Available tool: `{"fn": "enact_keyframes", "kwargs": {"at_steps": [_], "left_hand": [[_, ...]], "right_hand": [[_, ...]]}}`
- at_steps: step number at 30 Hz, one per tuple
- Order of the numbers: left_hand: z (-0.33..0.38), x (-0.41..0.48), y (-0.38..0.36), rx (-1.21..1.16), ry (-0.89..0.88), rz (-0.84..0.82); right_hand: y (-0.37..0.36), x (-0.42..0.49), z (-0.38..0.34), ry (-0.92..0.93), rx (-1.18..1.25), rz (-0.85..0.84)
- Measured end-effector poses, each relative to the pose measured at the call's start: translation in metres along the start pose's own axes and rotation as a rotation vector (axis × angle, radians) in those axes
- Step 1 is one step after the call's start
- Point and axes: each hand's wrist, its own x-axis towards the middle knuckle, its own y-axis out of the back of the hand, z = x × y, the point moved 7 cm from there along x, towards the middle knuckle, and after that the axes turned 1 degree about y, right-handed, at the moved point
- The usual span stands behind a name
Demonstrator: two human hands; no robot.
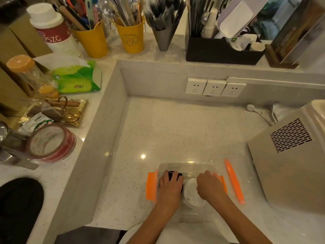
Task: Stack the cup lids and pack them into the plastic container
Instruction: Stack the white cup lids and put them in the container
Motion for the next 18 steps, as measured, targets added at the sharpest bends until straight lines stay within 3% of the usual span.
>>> {"fn": "enact_keyframes", "kwargs": {"at_steps": [6, 13, 18], "left_hand": [[0.004, -0.004, 0.004, -0.007, -0.044, 0.021], [0.002, 0.005, -0.004, -0.071, 0.001, -0.160], [0.006, 0.003, 0.000, 0.000, 0.004, -0.041]], "right_hand": [[-0.018, 0.005, -0.009, 0.040, 0.042, 0.045], [-0.030, -0.001, -0.017, 0.096, -0.023, 0.068], [-0.026, -0.001, -0.020, 0.058, -0.042, 0.103]]}}
